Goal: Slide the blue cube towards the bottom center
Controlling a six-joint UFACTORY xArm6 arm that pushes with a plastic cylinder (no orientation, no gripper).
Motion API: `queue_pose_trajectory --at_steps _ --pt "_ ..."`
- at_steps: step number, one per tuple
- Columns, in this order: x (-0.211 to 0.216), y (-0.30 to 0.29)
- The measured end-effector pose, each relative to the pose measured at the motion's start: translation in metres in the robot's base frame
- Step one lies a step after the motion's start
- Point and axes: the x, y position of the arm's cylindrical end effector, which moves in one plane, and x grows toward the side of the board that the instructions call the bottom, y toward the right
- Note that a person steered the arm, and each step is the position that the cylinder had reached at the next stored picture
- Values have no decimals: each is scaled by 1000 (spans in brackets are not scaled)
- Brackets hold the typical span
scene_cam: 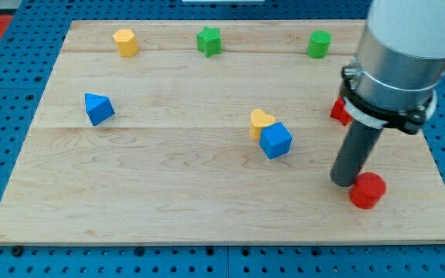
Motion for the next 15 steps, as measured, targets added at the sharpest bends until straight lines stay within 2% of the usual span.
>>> queue_pose_trajectory --at_steps 1,2,3,5,6,7,9,12,14,15 --pt "3 11" --pt "-47 -40" --pt "-74 -48" --pt "-87 -120" --pt "-76 -148" --pt "-61 -148" --pt "-23 -123" --pt "10 -72" --pt "15 -143" --pt "22 -145"
